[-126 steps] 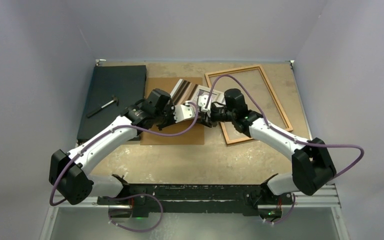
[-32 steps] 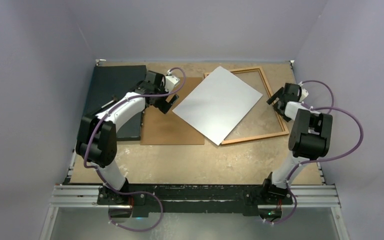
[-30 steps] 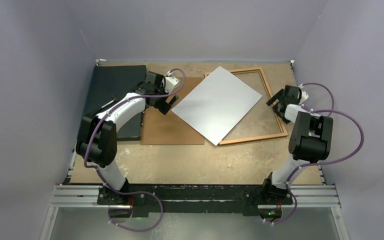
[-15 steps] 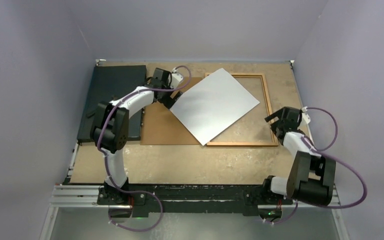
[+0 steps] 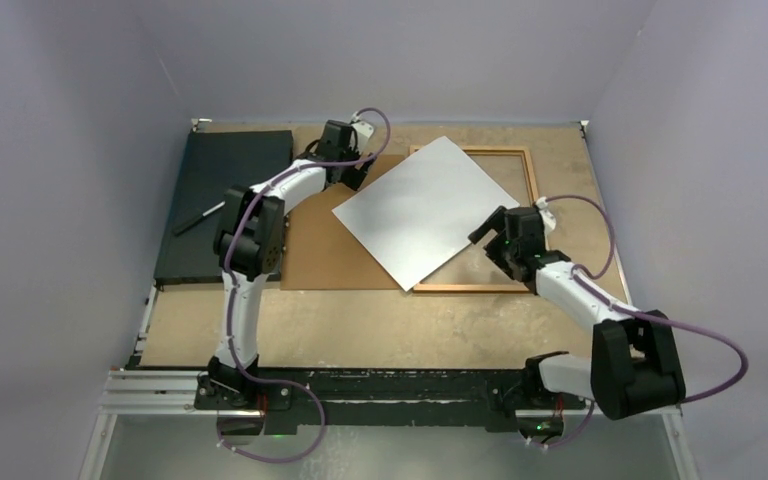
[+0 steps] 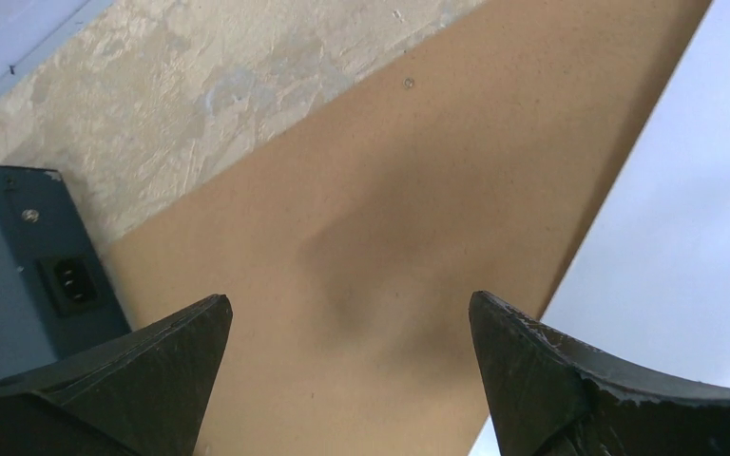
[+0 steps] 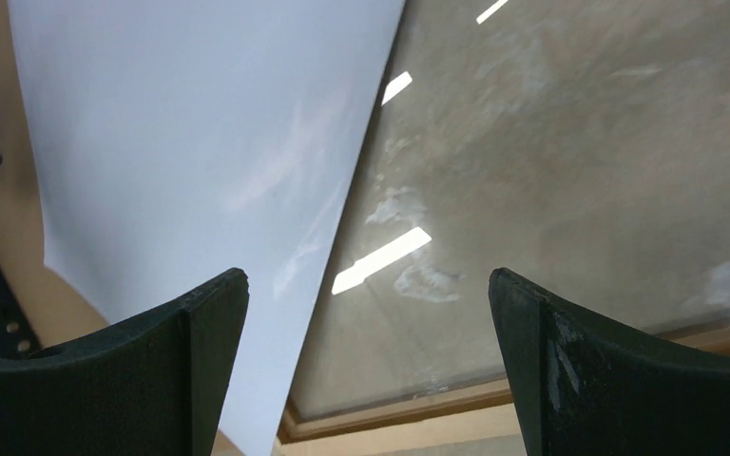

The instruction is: Put the photo into the frame

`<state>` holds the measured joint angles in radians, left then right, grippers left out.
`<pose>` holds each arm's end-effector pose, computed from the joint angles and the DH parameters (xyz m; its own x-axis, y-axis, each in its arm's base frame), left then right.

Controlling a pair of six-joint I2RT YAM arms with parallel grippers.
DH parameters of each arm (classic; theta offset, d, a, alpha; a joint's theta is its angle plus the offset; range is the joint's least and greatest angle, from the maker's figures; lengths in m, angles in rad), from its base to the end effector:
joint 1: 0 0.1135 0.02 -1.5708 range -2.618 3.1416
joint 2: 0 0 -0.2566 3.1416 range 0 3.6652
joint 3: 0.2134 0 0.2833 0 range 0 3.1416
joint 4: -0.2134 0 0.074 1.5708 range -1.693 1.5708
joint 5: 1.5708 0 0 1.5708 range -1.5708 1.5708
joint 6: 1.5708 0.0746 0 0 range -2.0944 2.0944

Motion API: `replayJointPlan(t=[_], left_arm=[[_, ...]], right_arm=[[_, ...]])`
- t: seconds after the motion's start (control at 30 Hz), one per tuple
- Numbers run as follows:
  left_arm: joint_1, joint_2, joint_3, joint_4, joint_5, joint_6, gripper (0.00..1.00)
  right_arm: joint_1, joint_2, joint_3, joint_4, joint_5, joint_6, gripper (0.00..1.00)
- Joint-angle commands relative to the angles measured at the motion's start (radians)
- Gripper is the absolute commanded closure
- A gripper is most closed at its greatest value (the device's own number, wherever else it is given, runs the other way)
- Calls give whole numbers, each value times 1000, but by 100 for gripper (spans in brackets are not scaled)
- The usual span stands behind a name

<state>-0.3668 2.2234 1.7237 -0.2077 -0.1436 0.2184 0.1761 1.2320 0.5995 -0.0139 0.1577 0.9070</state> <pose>0.5265 -0.1909 0.1413 -0.5373 0.4362 -0.7219 0.3788 0.8895 0.2555 0.3086 0.0430 0.1513 -0.4044 0.7181 -0.5663 0.4365 0.6957 0.5705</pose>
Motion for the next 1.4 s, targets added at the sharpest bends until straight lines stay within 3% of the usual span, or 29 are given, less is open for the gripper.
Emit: replayJointPlan(t=[0.0,0.4,0.7,1.37], left_arm=[[6,57,73,60,-20,-48,6],[-37,118,121,69,23,-87,6],[-47,82,25,74,20,-85,6],[-57,-69,-166,-9,199,-84,9]], right_arm=[[106,33,72,0,-13,89,1],[184,0,57,10,-58,123,1],[183,7,58,45,-90,124,1],[183,-41,-15,19,-113,145,2]])
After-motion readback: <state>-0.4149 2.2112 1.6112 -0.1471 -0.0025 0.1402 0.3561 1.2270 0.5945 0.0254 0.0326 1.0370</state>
